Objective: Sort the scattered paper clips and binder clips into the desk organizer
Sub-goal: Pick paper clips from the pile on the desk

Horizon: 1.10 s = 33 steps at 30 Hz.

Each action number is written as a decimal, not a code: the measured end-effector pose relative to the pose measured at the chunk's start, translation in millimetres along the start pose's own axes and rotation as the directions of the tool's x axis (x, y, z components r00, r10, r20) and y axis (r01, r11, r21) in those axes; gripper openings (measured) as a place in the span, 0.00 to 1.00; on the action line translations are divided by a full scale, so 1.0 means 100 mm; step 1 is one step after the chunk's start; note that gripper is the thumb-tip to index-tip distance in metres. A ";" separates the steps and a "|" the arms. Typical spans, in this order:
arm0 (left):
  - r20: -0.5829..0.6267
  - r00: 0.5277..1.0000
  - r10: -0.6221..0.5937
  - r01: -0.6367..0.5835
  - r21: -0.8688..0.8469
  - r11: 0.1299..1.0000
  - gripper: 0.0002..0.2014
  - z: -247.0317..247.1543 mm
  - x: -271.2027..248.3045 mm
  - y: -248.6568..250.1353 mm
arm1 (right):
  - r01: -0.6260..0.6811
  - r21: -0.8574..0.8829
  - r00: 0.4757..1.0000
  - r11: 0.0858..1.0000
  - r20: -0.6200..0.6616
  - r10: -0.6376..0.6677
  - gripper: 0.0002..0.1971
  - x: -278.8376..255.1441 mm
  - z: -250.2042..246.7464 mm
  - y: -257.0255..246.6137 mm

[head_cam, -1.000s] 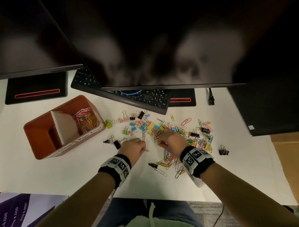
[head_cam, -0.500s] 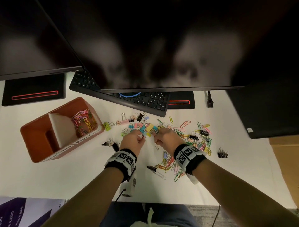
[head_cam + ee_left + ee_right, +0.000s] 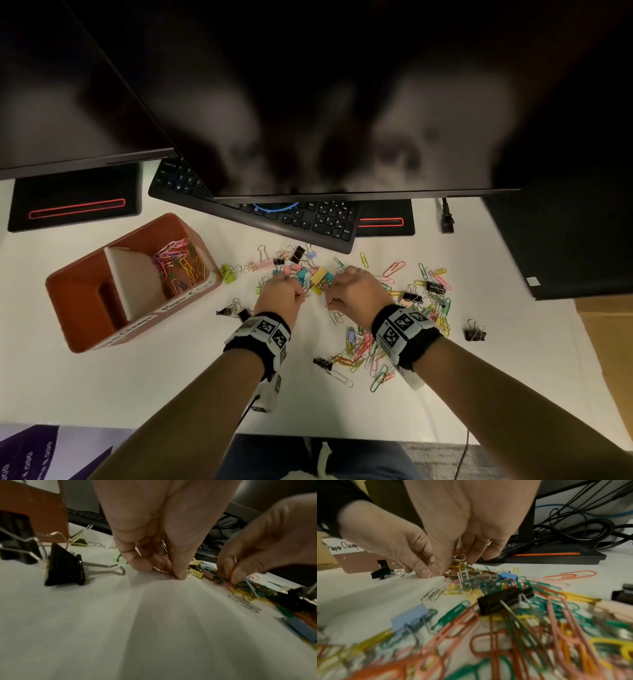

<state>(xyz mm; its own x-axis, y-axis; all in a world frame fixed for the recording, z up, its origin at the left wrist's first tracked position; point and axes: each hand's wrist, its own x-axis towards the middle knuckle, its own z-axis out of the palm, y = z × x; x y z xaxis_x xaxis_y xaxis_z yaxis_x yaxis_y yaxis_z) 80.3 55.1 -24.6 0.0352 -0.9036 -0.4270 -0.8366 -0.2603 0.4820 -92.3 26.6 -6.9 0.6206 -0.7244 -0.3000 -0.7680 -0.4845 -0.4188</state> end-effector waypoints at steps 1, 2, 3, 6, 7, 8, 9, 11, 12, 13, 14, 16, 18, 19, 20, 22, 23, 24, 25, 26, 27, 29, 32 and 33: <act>-0.001 1.000 0.007 -0.007 0.027 1.000 0.04 0.00 -0.01 0.00 | 0.003 0.012 1.000 1.000 -0.031 -0.002 0.02 0.00 -0.01 0.00; -0.001 1.000 0.022 -0.022 0.065 0.998 0.04 0.00 -0.02 0.00 | -0.002 0.035 0.999 0.999 -0.049 0.004 0.02 0.00 -0.03 0.00; 0.001 0.999 0.042 -0.041 0.100 0.994 0.04 -0.01 -0.04 0.00 | -0.012 0.071 0.998 0.997 -0.058 0.016 0.02 0.01 -0.06 0.00; 0.021 0.998 0.067 -0.068 0.054 0.996 0.04 -0.02 -0.08 -0.02 | -0.088 0.170 0.993 0.982 -0.065 0.100 0.06 0.00 -0.17 -0.03; 0.023 0.998 0.060 -0.060 0.011 0.998 0.04 -0.03 -0.10 -0.04 | -0.099 0.185 0.990 0.978 -0.082 0.115 0.06 0.00 -0.20 -0.04; 0.013 0.998 0.057 -0.057 -0.036 0.998 0.04 -0.05 -0.14 -0.06 | -0.108 0.203 0.987 0.973 -0.096 0.130 0.06 0.01 -0.23 -0.06; -0.003 0.998 0.062 -0.062 -0.080 0.995 0.03 -0.09 -0.18 -0.08 | -0.111 0.230 0.984 0.967 -0.110 0.139 0.06 0.02 -0.26 -0.09; -0.070 0.994 0.081 -0.092 -0.162 0.982 0.02 -0.22 -0.28 -0.11 | -0.107 0.279 0.981 0.954 -0.126 0.146 0.06 0.05 -0.35 -0.19; -0.110 0.991 0.078 -0.099 -0.205 0.974 0.01 -0.32 -0.34 -0.13 | -0.101 0.293 0.979 0.951 -0.140 0.147 0.07 0.09 -0.40 -0.27; -0.153 0.986 0.065 -0.102 -0.249 0.963 0.01 -0.45 -0.39 -0.16 | -0.091 0.312 0.977 0.946 -0.155 0.146 0.07 0.13 -0.45 -0.36; -0.190 0.981 0.039 -0.094 -0.289 0.953 0.02 -0.59 -0.44 -0.20 | -0.087 0.340 0.976 0.936 -0.161 0.149 0.07 0.19 -0.51 -0.47; -0.269 0.963 -0.029 -0.066 -0.335 0.940 0.03 -0.90 -0.51 -0.35 | -0.071 0.423 0.975 0.903 -0.163 0.153 0.09 0.35 -0.58 -0.73; -0.351 0.929 -0.114 -0.024 -0.366 0.930 0.05 -1.21 -0.57 -0.57 | -0.051 0.532 0.977 0.845 -0.150 0.153 0.08 0.55 -0.62 -1.03; -0.362 0.920 -0.149 -0.005 -0.390 0.921 0.05 -1.32 -0.57 -0.63 | -0.047 0.582 0.979 0.812 -0.135 0.154 0.08 0.62 -0.64 -1.13; -0.366 0.913 -0.182 0.023 -0.399 0.917 0.05 -1.45 -0.59 -0.74 | -0.031 0.607 0.983 0.794 -0.127 0.136 0.07 0.73 -0.64 -1.29; -0.362 0.906 -0.218 0.091 -0.337 0.937 0.05 -1.63 -0.58 -0.92 | 0.005 0.617 0.988 0.787 -0.125 0.092 0.08 0.92 -0.66 -1.59; -0.357 0.905 -0.231 0.123 -0.301 0.946 0.06 -1.69 -0.56 -1.00 | 0.014 0.635 0.990 0.773 -0.116 0.077 0.10 1.02 -0.64 -1.72; -0.347 0.908 -0.236 0.142 -0.275 0.951 0.06 -1.74 -0.54 -1.06 | 0.004 0.649 0.993 0.761 -0.094 0.076 0.13 1.10 -0.62 -1.83; -0.337 0.913 -0.231 0.152 -0.245 0.957 0.06 -1.76 -0.51 -1.13 | -0.011 0.655 0.995 0.756 -0.071 0.076 0.15 1.19 -0.58 -1.91; -0.332 0.918 -0.215 0.149 -0.214 0.965 0.07 -1.78 -0.50 -1.16 | -0.038 0.649 0.995 0.760 -0.042 0.085 0.16 1.25 -0.53 -1.95; -0.329 0.922 -0.203 0.143 -0.196 0.970 0.08 -1.78 -0.49 -1.20 | -0.062 0.653 0.995 0.755 -0.019 0.098 0.17 1.29 -0.50 -1.97; -0.339 0.925 -0.173 0.110 -0.197 0.974 0.10 -1.79 -0.51 -1.24 | -0.091 0.685 0.990 0.723 -0.014 0.138 0.16 1.28 -0.47 -1.96; -0.327 0.942 -0.083 -0.006 -0.261 0.965 0.09 -1.73 -0.56 -1.18 | -0.073 0.700 0.974 0.710 -0.104 0.203 0.13 1.09 -0.50 -1.77; -0.305 0.952 -0.034 -0.055 -0.276 0.960 0.08 -1.68 -0.57 -1.11 | -0.089 0.689 0.965 0.720 -0.118 0.232 0.11 1.00 -0.48 -1.65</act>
<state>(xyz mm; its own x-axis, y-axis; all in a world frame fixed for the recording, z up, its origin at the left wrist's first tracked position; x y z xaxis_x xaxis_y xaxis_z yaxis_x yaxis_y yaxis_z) 263.3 77.9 74.8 0.2285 -0.9551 -0.1888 -0.6538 -0.2942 0.6971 88.4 10.7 73.1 0.4020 -0.8700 -0.2854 -0.4987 0.0534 -0.8651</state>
